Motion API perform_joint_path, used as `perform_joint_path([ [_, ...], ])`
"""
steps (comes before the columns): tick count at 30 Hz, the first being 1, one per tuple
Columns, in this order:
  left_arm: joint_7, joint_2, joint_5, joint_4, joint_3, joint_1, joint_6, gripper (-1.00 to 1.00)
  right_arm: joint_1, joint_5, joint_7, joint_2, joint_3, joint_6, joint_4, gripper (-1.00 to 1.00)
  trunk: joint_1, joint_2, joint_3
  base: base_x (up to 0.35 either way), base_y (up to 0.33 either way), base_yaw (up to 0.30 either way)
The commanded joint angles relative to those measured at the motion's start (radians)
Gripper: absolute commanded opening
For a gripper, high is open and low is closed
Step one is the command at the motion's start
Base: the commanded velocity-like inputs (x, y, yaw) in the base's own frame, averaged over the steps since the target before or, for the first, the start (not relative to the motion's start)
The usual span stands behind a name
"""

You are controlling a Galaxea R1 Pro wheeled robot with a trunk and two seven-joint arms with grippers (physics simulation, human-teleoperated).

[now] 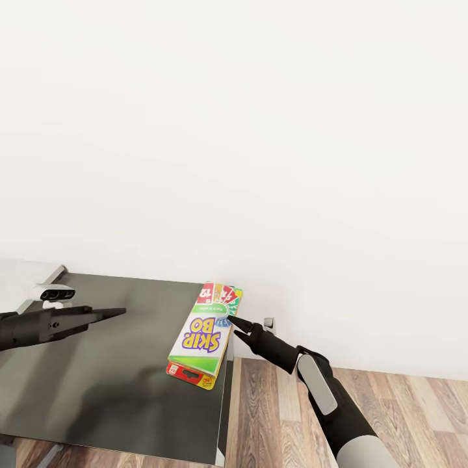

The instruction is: Put all the toys in the child's room - the three board games (two on the bed and one on the table), the two jigsaw puzzles on the table, and the tennis ball on the table - inside the toy box on the table in the child's room.

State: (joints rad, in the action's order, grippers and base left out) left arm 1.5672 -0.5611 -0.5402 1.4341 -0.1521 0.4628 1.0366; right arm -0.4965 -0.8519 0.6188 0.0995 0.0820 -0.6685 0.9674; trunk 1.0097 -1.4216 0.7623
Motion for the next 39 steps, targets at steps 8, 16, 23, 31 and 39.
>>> perform_joint_path([
  [8,0.004,0.003,0.001,0.000,0.000,0.000,0.011,1.00,0.000,-0.006,-0.001,0.000,0.001,-0.007,0.000,1.00,0.000,0.000,0.001,0.026,0.000,0.000],
  [16,0.004,0.007,0.002,0.000,0.000,0.000,0.011,1.00,0.000,-0.006,-0.001,0.000,0.002,-0.007,0.000,1.00,0.000,0.000,0.001,0.061,0.000,0.000],
  [23,0.004,0.008,0.002,0.000,0.000,0.000,0.011,1.00,0.000,-0.006,-0.001,0.000,0.003,-0.008,0.000,1.00,0.000,0.000,0.001,0.005,0.000,0.000],
  [31,0.004,0.008,0.002,0.000,0.000,0.000,0.011,1.00,0.000,-0.006,-0.001,0.000,0.004,-0.008,-0.001,1.00,0.000,0.000,0.001,0.005,0.000,0.000],
  [39,0.004,0.009,0.002,0.000,0.000,0.000,0.011,1.00,0.000,-0.006,-0.001,0.000,0.002,-0.008,-0.001,1.00,0.000,0.000,0.001,0.024,0.000,0.000],
])
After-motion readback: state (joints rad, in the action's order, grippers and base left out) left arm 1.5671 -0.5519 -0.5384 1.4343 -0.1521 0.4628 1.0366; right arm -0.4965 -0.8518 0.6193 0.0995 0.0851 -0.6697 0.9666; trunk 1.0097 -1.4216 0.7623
